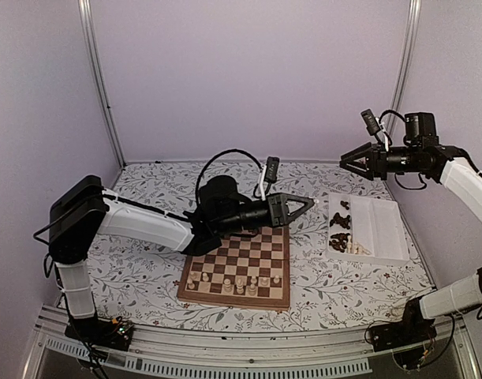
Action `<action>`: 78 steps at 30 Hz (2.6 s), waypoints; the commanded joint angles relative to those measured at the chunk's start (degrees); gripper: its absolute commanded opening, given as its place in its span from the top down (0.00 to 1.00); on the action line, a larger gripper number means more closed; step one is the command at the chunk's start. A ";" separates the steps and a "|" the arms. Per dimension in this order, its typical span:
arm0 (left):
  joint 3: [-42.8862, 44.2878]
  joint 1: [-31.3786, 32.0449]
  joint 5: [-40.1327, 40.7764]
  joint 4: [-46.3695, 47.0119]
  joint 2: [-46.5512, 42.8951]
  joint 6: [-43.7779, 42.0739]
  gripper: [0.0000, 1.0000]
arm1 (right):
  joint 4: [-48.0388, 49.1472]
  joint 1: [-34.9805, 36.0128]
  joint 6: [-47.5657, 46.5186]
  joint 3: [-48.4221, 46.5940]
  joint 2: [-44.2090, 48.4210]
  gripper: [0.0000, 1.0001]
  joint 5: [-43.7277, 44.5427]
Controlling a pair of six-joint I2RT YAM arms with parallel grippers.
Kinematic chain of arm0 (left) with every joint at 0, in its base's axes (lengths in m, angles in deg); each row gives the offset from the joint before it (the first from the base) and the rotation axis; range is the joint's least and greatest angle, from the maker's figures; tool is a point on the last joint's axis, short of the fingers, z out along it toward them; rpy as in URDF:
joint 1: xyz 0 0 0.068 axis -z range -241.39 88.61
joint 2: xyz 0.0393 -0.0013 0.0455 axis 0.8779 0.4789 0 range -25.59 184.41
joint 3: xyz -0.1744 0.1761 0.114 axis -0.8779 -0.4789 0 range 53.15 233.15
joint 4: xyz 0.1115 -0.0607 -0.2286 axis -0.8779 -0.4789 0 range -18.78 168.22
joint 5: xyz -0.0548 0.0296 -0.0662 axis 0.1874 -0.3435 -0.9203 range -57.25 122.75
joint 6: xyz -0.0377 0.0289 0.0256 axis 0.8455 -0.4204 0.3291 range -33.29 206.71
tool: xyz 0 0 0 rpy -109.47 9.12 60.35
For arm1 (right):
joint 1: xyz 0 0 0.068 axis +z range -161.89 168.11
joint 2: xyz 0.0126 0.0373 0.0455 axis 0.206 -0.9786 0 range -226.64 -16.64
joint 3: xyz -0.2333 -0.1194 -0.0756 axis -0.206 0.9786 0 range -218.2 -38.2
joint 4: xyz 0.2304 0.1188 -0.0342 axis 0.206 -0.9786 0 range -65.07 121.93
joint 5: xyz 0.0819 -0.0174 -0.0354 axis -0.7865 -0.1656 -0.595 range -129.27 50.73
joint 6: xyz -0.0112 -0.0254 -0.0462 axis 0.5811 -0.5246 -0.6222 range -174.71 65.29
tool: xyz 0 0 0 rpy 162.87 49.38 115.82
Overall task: Set up the chess pieces on the board
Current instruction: Place the chess piece on the chessboard.
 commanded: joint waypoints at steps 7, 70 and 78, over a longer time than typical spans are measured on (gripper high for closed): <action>5.05 -1.56 4.13 10.25 4.05 4.78 0.90 | 25.76 3.44 29.26 12.52 -4.12 0.50 -23.87; 13.70 0.31 0.92 8.62 10.51 8.30 0.90 | 25.30 4.92 27.03 13.18 -3.82 0.89 -17.29; 8.76 -0.10 4.61 -3.14 3.35 -0.58 0.67 | 1.88 6.09 7.01 1.06 -4.30 0.99 -5.06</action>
